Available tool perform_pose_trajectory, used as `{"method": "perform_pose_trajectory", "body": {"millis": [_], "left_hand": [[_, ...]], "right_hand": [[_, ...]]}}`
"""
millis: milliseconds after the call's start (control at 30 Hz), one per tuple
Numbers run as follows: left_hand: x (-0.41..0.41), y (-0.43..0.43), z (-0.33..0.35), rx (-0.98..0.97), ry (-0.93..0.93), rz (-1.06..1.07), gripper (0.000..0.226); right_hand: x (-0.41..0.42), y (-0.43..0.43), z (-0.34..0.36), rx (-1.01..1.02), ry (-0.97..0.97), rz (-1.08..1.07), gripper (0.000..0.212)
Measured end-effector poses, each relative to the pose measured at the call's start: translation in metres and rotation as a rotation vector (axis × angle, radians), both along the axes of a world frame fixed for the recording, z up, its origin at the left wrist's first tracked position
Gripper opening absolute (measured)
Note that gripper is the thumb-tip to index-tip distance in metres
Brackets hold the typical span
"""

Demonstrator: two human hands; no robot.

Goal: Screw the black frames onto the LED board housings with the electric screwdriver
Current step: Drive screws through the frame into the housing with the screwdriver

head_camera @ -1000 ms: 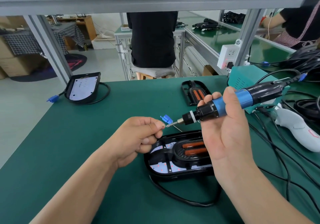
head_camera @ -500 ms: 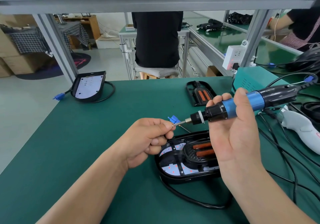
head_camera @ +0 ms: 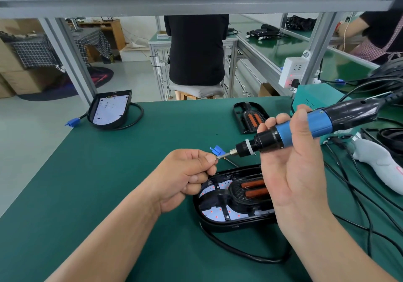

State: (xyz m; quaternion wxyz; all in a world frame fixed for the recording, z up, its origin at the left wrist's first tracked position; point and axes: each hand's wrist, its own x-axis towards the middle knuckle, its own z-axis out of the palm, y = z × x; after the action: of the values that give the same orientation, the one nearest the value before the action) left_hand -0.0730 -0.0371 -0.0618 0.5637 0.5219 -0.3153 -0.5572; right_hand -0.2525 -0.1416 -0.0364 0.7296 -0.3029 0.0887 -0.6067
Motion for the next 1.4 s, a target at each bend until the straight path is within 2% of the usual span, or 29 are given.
{"method": "perform_pose_trajectory", "body": {"millis": [267, 467, 800, 900, 1067, 1167, 1233, 1333, 1400], "left_hand": [[0.001, 0.001, -0.002, -0.014, 0.013, -0.007, 0.019], [0.001, -0.002, -0.005, -0.015, -0.019, 0.059, 0.017], [0.003, -0.003, -0.006, -0.075, -0.041, 0.038, 0.017], [0.005, -0.002, -0.005, -0.083, -0.018, 0.010, 0.014], [0.010, -0.001, -0.004, -0.055, 0.021, 0.013, 0.034], [0.015, 0.000, -0.004, -0.029, 0.024, 0.054, 0.034], [0.018, 0.001, -0.005, 0.013, -0.034, 0.084, 0.038], [0.021, 0.004, -0.006, 0.111, -0.297, 0.064, 0.031], [0.021, 0.006, -0.004, 0.155, -0.427, -0.025, 0.038]], "right_hand": [[-0.001, 0.004, 0.001, -0.071, 0.030, 0.030, 0.024], [0.001, 0.008, -0.003, 0.067, 0.073, -0.003, 0.035], [-0.001, 0.007, -0.002, 0.165, 0.050, -0.010, 0.040], [-0.002, 0.006, -0.002, 0.207, 0.026, -0.014, 0.034], [-0.005, 0.003, 0.003, 0.243, 0.015, -0.034, 0.034], [-0.007, 0.000, 0.005, 0.248, 0.004, -0.040, 0.038], [-0.009, -0.002, 0.006, 0.245, -0.010, -0.036, 0.037], [-0.013, -0.007, 0.007, 0.220, -0.001, -0.034, 0.033], [-0.018, -0.012, 0.007, 0.196, 0.014, -0.040, 0.031]]}}
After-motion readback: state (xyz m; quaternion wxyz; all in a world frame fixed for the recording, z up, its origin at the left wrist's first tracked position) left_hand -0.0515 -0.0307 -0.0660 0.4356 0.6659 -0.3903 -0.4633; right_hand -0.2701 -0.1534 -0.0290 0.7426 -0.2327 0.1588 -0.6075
